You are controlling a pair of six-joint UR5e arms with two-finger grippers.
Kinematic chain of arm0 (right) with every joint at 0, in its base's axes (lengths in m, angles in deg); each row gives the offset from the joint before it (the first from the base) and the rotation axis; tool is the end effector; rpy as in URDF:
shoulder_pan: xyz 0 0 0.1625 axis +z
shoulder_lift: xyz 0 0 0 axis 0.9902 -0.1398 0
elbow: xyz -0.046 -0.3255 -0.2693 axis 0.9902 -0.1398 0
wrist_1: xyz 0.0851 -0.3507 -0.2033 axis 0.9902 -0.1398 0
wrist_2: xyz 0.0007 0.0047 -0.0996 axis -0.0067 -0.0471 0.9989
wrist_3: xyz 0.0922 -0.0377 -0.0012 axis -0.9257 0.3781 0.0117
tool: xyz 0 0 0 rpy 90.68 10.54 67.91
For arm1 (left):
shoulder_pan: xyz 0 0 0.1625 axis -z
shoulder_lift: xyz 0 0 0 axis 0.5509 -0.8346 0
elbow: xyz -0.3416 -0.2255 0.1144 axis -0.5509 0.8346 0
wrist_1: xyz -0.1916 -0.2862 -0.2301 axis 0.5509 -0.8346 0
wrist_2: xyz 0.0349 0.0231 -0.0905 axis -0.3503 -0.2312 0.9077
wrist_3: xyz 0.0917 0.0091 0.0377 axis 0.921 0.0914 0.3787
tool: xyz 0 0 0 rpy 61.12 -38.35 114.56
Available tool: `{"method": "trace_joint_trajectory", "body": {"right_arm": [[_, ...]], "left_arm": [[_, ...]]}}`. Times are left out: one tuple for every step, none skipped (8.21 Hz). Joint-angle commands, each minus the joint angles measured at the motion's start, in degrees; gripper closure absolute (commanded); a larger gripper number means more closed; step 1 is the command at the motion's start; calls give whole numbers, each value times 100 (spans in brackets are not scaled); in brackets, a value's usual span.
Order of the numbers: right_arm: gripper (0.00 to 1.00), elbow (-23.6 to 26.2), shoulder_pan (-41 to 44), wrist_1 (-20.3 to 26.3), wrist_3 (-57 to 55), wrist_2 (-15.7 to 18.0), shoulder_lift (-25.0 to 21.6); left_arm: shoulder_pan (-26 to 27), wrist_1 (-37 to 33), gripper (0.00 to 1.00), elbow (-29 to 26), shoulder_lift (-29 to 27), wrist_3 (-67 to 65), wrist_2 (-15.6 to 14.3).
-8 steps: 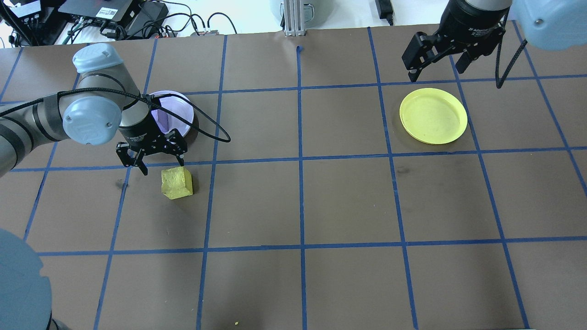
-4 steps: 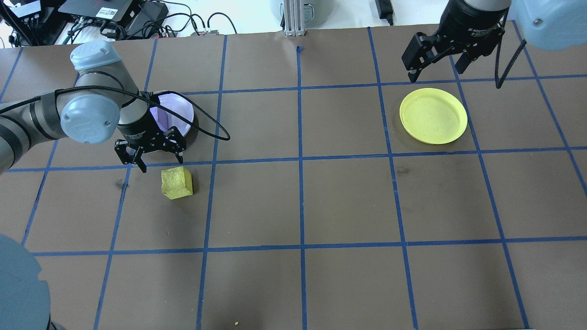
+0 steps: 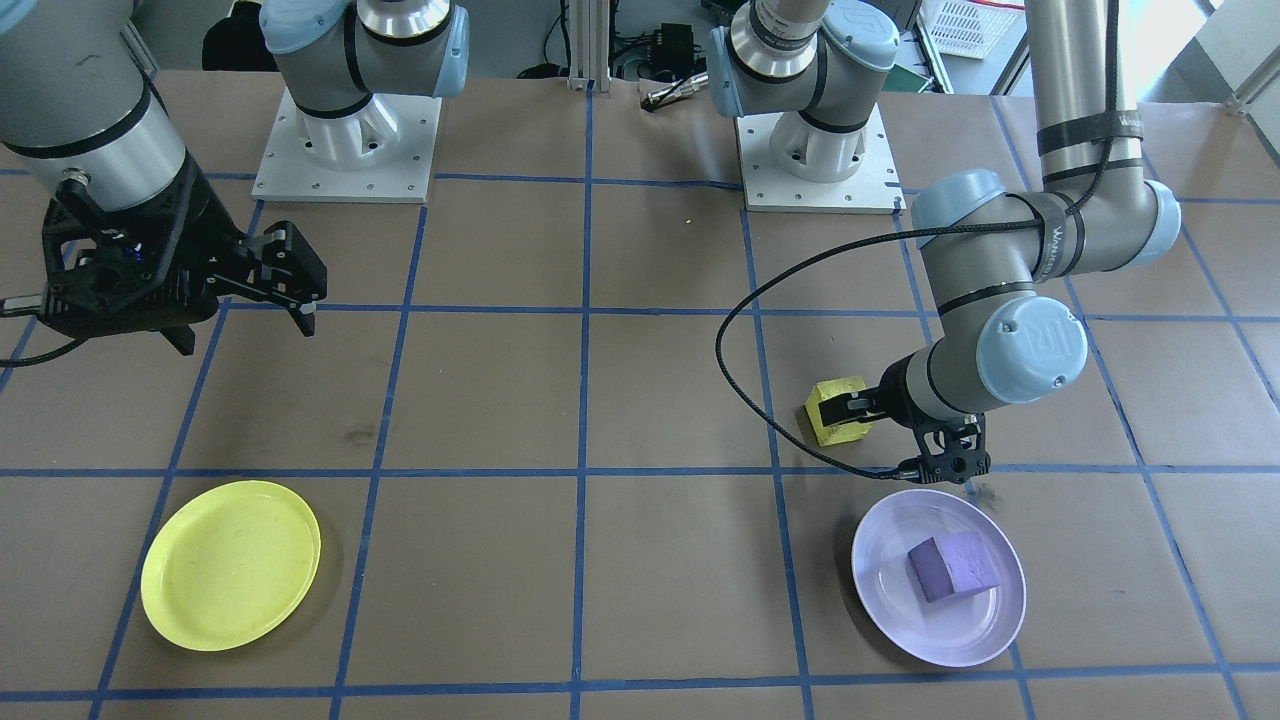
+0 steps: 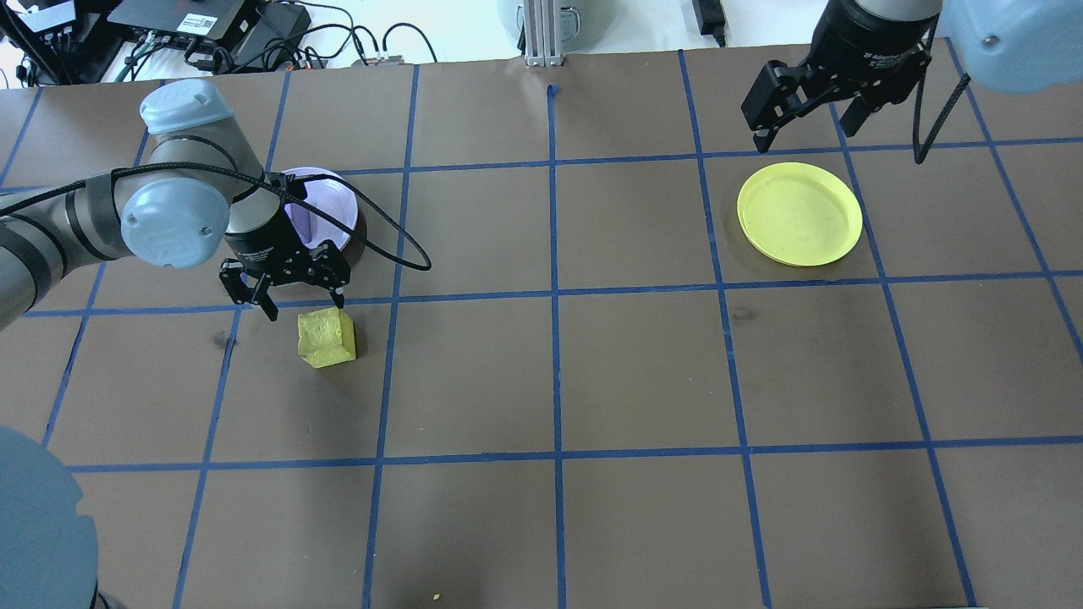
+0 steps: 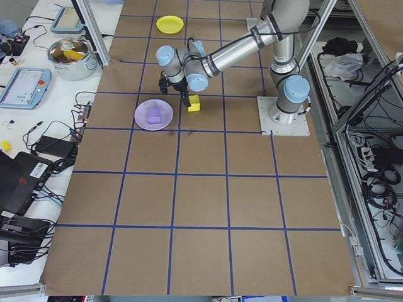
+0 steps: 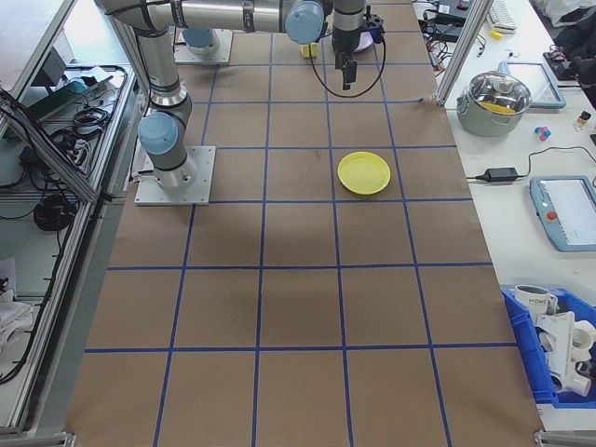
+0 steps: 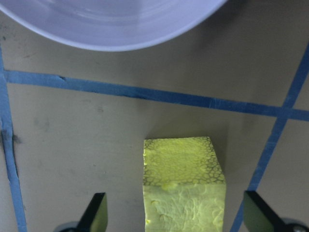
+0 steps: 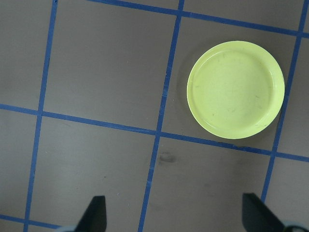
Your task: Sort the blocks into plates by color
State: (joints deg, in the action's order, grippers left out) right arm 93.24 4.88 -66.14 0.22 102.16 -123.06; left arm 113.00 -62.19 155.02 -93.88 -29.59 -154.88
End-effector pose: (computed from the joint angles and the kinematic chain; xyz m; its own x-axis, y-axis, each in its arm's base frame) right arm 0.1067 -0.5503 0.4815 -0.9835 -0.1796 -0.0214 -0.1779 0.9820 -0.0631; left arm -0.0329 -0.5537 0.2262 -0.9873 -0.1586 -0.0009 -0.1524 0.9477 0.2804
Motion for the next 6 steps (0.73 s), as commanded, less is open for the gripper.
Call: {"method": "trace_joint_trajectory", "body": {"right_arm": [[0, 2, 0, -2, 4, -8, 6], [0, 2, 0, -2, -5, -8, -3], [0, 2, 0, -2, 4, -8, 6], [0, 2, 0, -124, 4, 1, 15], [0, 2, 0, -142, 4, 10, 15], [0, 2, 0, -160, -22, -7, 24]], "left_arm": [[5, 0, 0, 14, -55, 551, -2], [-3, 0, 0, 14, -55, 735, -11], [-3, 9, 0, 22, -116, 807, -11], [-3, 44, 0, 92, -186, 808, -2], [-38, 105, 0, 189, -213, 790, 6], [-65, 132, 0, 250, -213, 781, 15]]}}
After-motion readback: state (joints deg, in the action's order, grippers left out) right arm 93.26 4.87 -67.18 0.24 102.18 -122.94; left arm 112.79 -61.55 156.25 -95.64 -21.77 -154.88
